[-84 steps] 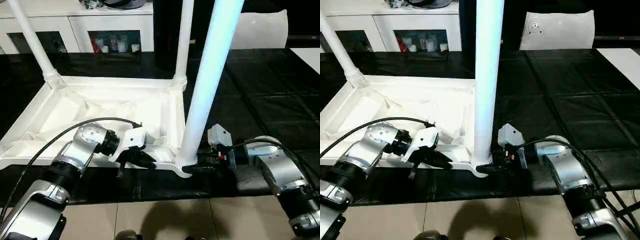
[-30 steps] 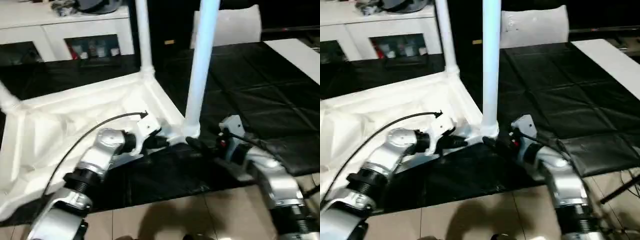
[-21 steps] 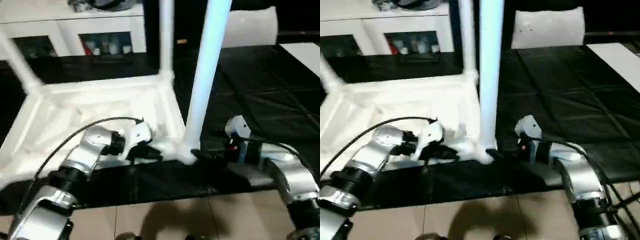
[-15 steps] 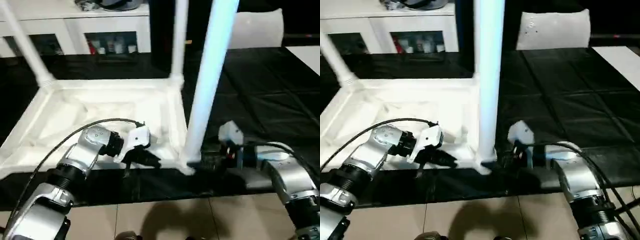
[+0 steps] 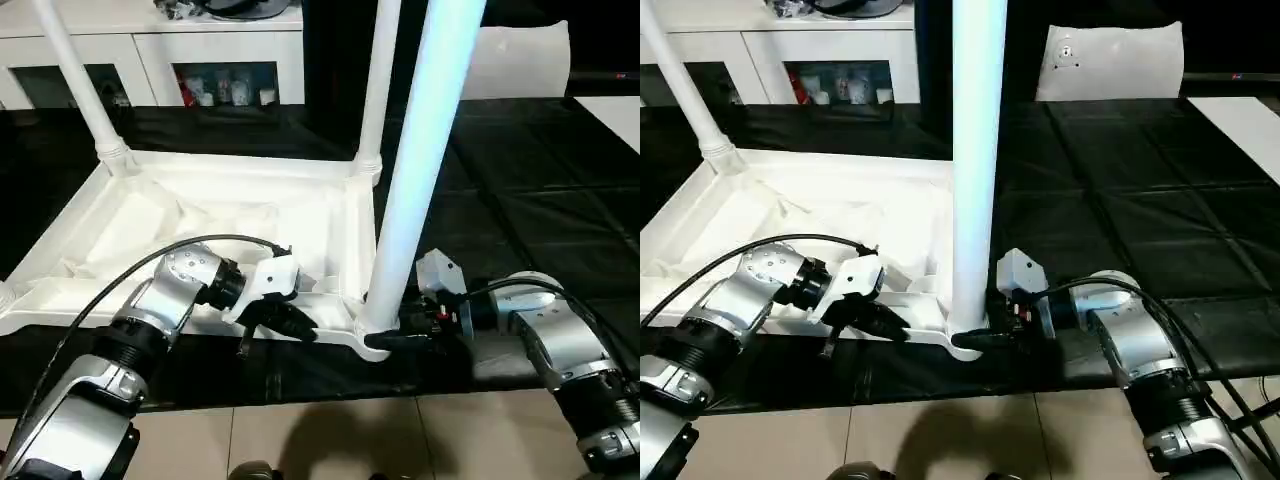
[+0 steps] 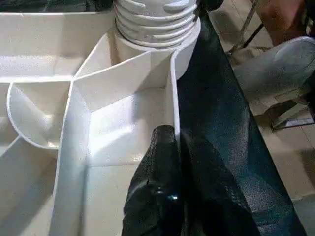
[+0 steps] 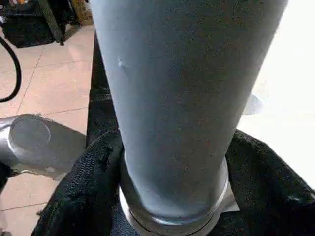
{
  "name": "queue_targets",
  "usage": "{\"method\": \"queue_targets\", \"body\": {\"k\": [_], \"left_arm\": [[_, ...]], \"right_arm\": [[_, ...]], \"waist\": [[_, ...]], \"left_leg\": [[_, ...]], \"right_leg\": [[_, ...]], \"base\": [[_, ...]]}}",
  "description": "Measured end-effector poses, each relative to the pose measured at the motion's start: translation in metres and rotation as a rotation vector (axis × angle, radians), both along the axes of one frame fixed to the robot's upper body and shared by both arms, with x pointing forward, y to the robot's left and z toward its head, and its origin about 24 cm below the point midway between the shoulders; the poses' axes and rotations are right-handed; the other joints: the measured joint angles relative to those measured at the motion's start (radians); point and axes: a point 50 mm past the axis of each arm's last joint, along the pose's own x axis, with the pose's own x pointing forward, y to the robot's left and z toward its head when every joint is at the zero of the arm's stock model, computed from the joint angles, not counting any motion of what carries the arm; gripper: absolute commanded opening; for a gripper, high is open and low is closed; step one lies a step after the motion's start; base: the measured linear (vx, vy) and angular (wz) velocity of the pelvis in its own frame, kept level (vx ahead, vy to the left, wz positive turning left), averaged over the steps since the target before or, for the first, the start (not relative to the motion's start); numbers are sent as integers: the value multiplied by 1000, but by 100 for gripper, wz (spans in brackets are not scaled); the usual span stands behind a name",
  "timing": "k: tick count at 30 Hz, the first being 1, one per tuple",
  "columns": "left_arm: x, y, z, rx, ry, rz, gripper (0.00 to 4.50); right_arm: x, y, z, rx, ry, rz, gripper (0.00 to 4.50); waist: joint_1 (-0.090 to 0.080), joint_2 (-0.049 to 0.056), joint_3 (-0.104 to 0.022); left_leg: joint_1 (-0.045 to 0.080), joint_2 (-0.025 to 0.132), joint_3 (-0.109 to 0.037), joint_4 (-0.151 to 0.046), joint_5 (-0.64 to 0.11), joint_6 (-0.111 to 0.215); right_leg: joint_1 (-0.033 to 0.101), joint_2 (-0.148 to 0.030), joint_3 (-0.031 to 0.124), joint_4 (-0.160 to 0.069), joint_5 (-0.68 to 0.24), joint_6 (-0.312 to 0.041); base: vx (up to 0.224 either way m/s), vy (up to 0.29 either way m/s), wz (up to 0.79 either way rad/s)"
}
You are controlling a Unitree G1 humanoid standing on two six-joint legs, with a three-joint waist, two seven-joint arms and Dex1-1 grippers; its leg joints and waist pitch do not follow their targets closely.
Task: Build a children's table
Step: Rotate leg to tighten
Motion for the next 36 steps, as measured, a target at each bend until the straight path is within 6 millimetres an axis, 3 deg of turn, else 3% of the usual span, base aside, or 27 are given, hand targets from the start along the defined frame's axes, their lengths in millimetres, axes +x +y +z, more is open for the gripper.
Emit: {"method": "queue_targets", "body": {"k": [3,4,7,12,17,23,29,30,34,36], "left_arm": [[0,0,0,0,0,0,0],[0,0,0,0,0,0,0],[0,-1,-1,-6,7,5,0],[4,-2,-2,-24,14,108,0],[10,-9,-6,-49,-5,314,0],[18,-41,-10,-120,-12,570,0],[22,-68,-11,-141,-57,732,0],[22,-69,-10,-142,-58,734,0],[23,-68,-10,-138,-66,745,0],[23,-67,-10,-135,-73,745,0]], "right_arm": [[0,0,0,0,0,0,318],[0,0,0,0,0,0,292],[0,1,-1,17,33,-18,280],[-3,4,-10,105,85,-182,265],[5,12,-17,170,72,-484,263],[28,21,-15,223,81,-903,262],[50,30,-7,182,86,-1131,260],[50,30,-7,181,82,-1134,312],[48,33,-9,197,79,-1132,332],[45,32,-10,205,73,-1132,363]], "waist": [[0,0,0],[0,0,0],[-1,0,0],[-4,0,0],[-30,-1,0],[-75,0,0],[-86,0,0],[-85,0,0],[-88,0,0],[-90,0,0]], "left_leg": [[0,0,0,0,0,0],[0,0,0,0,0,0],[0,0,0,0,0,0],[1,0,0,0,-1,-2],[7,0,1,-1,-2,-8],[7,0,1,-1,-2,-8],[6,-1,1,-6,-2,-8],[7,-1,1,-7,-2,-8],[6,-1,1,-7,-2,-8],[7,-1,1,-7,-2,-8]], "right_leg": [[0,0,0,0,0,0],[0,0,0,0,0,0],[0,0,0,0,0,0],[1,0,0,0,1,-1],[5,0,0,0,1,-2],[6,0,0,-3,1,-2],[5,0,0,-4,0,-1],[5,0,0,-4,-1,0],[5,1,0,-4,-1,0],[5,1,0,-4,-1,0]], "base": [[0,0,0],[0,0,0],[0,0,0],[0,0,0],[0,0,0],[0,0,0],[0,0,0],[0,0,0],[0,0,0],[0,0,0]]}}
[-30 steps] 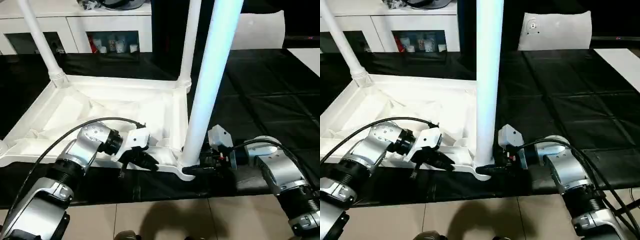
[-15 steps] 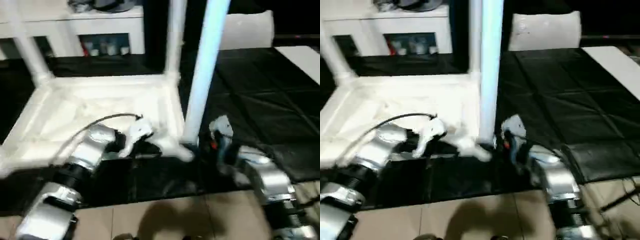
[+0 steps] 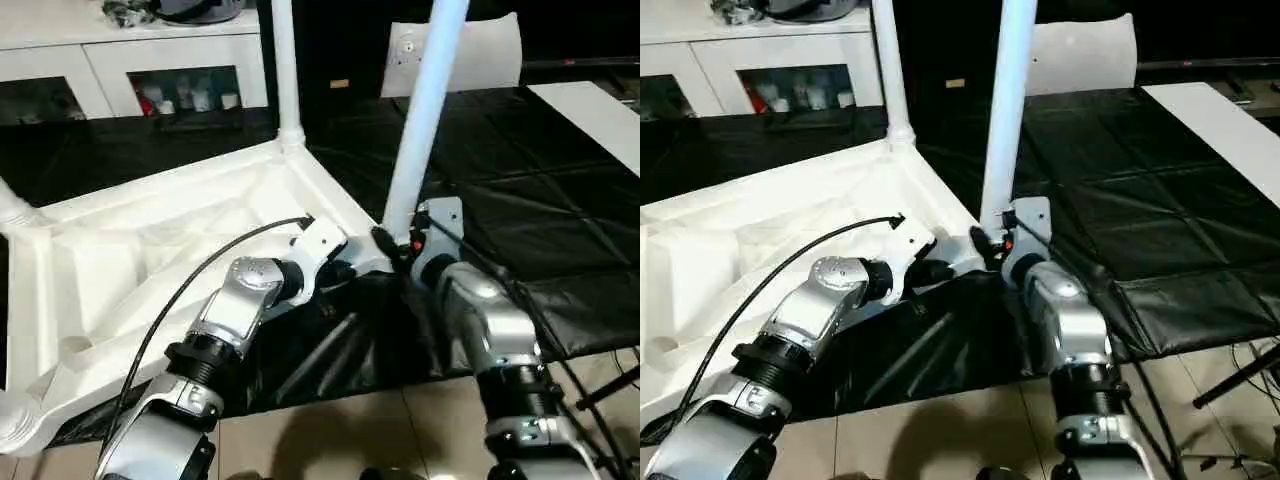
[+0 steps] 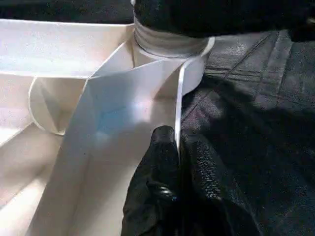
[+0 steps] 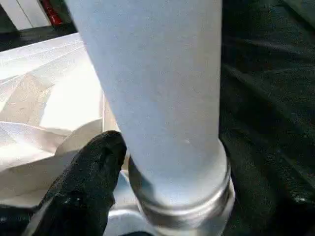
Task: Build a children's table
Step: Rotate leg to tighten
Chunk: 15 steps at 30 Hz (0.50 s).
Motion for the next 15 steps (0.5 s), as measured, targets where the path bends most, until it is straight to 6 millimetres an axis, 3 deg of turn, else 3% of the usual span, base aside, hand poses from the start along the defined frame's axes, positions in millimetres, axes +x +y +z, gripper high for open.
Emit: {"method": "queue_targets", "body": {"k": [8,11,15], "left_arm": [[-1,21,4,24,-28,-81,0],[-4,35,6,18,-35,-163,0],[-9,55,8,28,-26,-272,0]], "right_arm": [[-17,-8,-4,-25,-70,179,417],[-26,-21,-3,-72,-97,320,440],[-34,-30,-4,-108,-105,466,440]], "waist": [[-10,1,1],[-3,1,1],[12,2,1]], "left_leg": [[-7,1,0,-1,2,4],[-16,1,0,0,3,6],[-19,1,0,1,3,6]], "right_leg": [[-8,1,0,1,0,-1],[-17,1,0,2,1,-2],[-20,1,0,4,4,-8]], "base": [[0,0,0],[0,0,0],[0,0,0]]}}
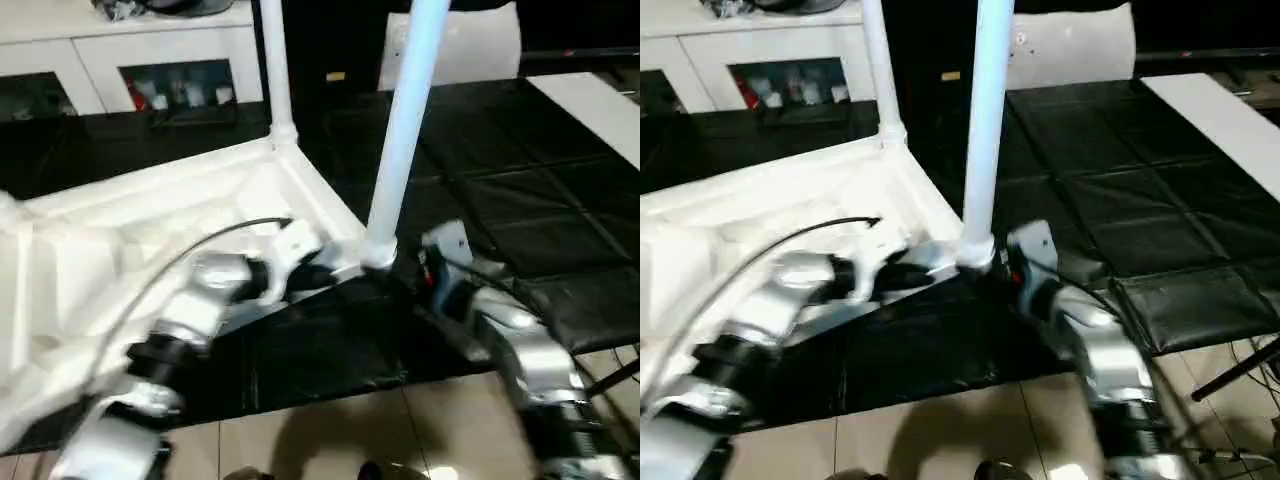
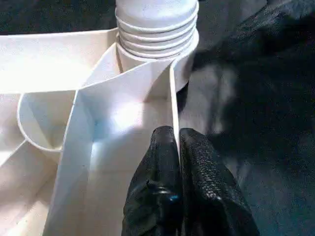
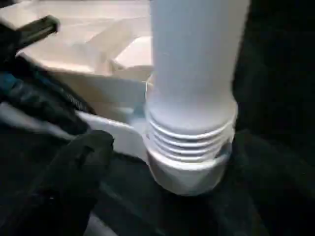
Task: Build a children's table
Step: Rotate leg to tighten
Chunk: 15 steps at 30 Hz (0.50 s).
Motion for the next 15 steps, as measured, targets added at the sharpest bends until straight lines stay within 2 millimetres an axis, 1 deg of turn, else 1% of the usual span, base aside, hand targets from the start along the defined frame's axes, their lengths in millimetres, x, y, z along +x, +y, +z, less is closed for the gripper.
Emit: {"method": "queue_targets", "body": {"k": [2,3,5,7,9,14,15], "left_arm": [[-3,6,1,9,14,-71,0],[-6,9,1,13,33,-125,0],[-10,16,0,25,57,-182,0],[-12,21,2,46,69,-236,0],[-14,23,2,59,88,-290,0],[-16,23,2,71,107,-360,0],[-17,24,1,70,112,-370,0]], "right_arm": [[-2,-2,3,9,-8,61,440],[-2,-8,7,2,-15,98,440],[-1,-13,15,-13,-30,166,440],[-3,-12,17,-28,-30,253,440],[-6,-9,16,-46,-17,333,440],[-10,-8,18,-90,7,479,440],[-11,-7,16,-97,16,508,425]], "waist": [[13,0,0],[24,0,0],[39,0,0],[51,0,0],[59,0,0],[73,0,0],[74,0,0]], "left_leg": [[0,0,0,1,0,0],[0,0,0,2,0,0],[0,0,0,3,0,0],[2,0,0,4,0,0],[2,0,0,5,0,0],[2,0,0,7,0,0],[3,0,0,7,0,0]], "right_leg": [[0,0,0,0,0,0],[1,0,0,0,0,0],[2,-1,0,0,1,-1],[3,-1,0,1,0,-1],[3,-1,0,2,0,0],[4,-1,0,2,0,1],[5,-1,0,2,0,2]], "base": [[0,0,0],[0,0,0],[0,0,0],[0,0,0],[0,0,0],[0,0,0],[0,0,0]]}}
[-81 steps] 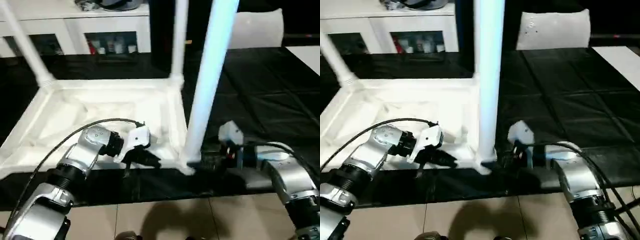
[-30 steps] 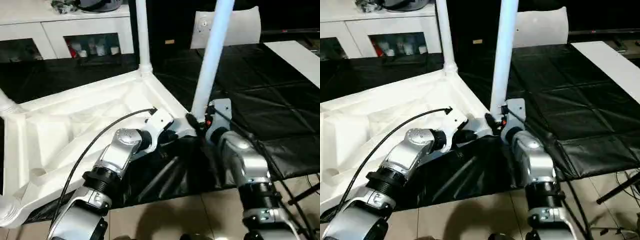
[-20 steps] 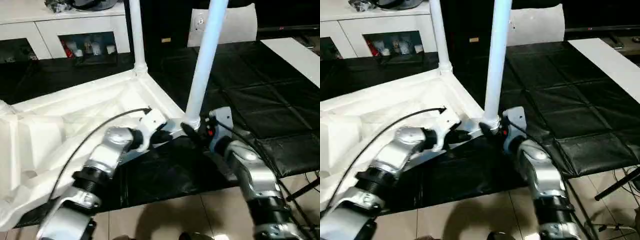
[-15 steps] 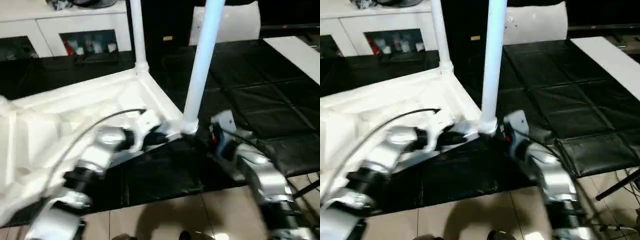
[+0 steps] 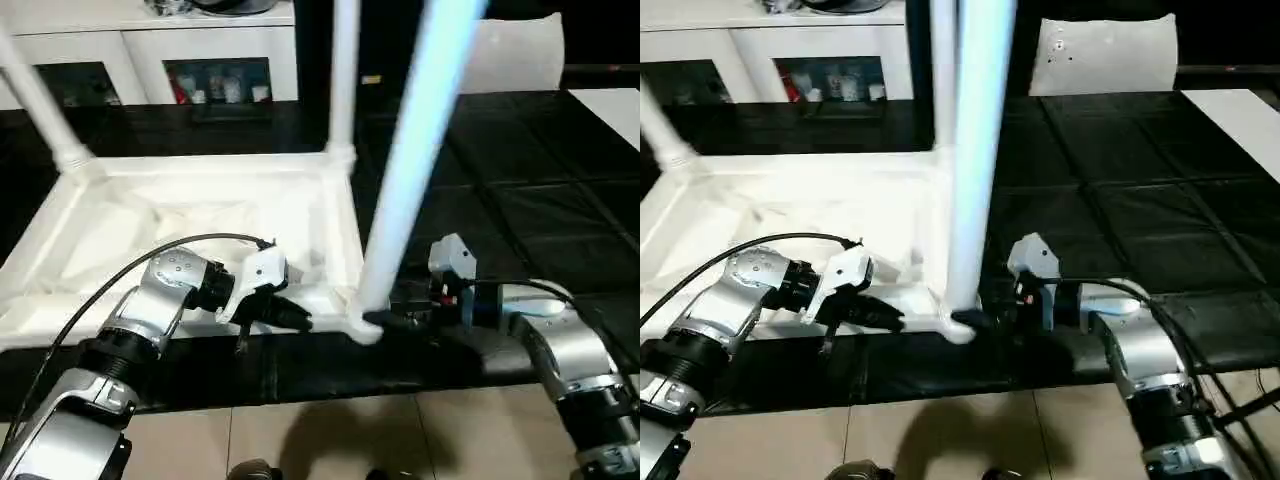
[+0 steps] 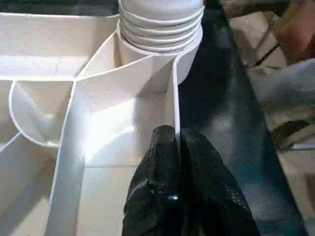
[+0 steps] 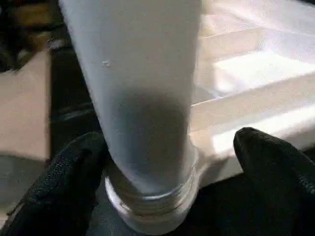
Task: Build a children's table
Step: Rotate leg to tighten
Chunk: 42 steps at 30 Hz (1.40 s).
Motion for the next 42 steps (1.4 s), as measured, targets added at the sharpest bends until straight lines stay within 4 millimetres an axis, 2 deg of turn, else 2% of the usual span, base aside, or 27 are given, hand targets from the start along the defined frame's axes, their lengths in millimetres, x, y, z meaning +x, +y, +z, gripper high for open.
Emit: {"method": "queue_targets", "body": {"k": [4,16,24,27,29,31,33,35,38,40,42], "left_arm": [[0,0,0,3,10,-26,0],[-1,-1,0,1,11,-56,0],[-2,-3,-1,-9,11,-49,0],[1,-6,-3,-24,-4,6,0],[3,-7,-4,-31,-19,62,0],[7,-12,-7,-47,-34,195,0],[11,-22,-10,-69,-38,332,0],[12,-36,-13,-90,-28,393,0],[16,-56,-14,-112,-25,516,0],[18,-64,-14,-112,-40,576,0],[21,-77,-12,-111,-59,627,0]], "right_arm": [[0,3,-7,-31,29,65,388],[3,10,-5,-41,36,164,283],[1,10,-7,-17,59,135,270],[-2,11,-13,30,68,33,269],[-2,12,-16,53,66,-54,269],[2,16,-22,88,49,-249,269],[11,23,-26,114,37,-460,268],[16,22,-27,115,35,-579,268],[28,27,-27,130,42,-767,268],[35,32,-26,135,52,-865,268],[43,35,-23,129,54,-955,268]], "waist": [[1,0,0],[7,0,0],[9,0,0],[11,0,0],[5,-1,0],[-5,-2,-1],[-26,-1,0],[-43,0,0],[-72,1,0],[-82,2,-1],[-85,2,0]], "left_leg": [[0,0,0,0,0,0],[0,0,0,3,0,0],[0,0,0,4,0,0],[1,0,0,4,1,-1],[2,0,0,6,1,-3],[6,0,0,6,-1,-9],[12,0,0,5,0,-10],[17,0,0,4,0,-10],[17,1,-2,1,0,-10],[16,0,-2,1,0,-10],[14,0,-2,0,-1,-9]], "right_leg": [[0,0,0,0,0,0],[-1,0,0,4,-1,2],[-1,-1,1,6,-1,2],[-1,-1,1,7,-1,2],[-1,-1,1,9,-1,1],[2,-1,2,10,-1,1],[8,-1,2,9,-1,1],[14,-1,-1,2,-1,2],[18,-1,-5,-8,0,3],[19,-1,-4,-9,0,3],[18,-1,-4,-10,1,4]], "base": [[0,0,0],[0,0,0],[0,0,0],[0,0,0],[0,0,0],[0,0,0],[0,0,0],[0,0,0],[0,0,0],[0,0,0],[0,0,0]]}}
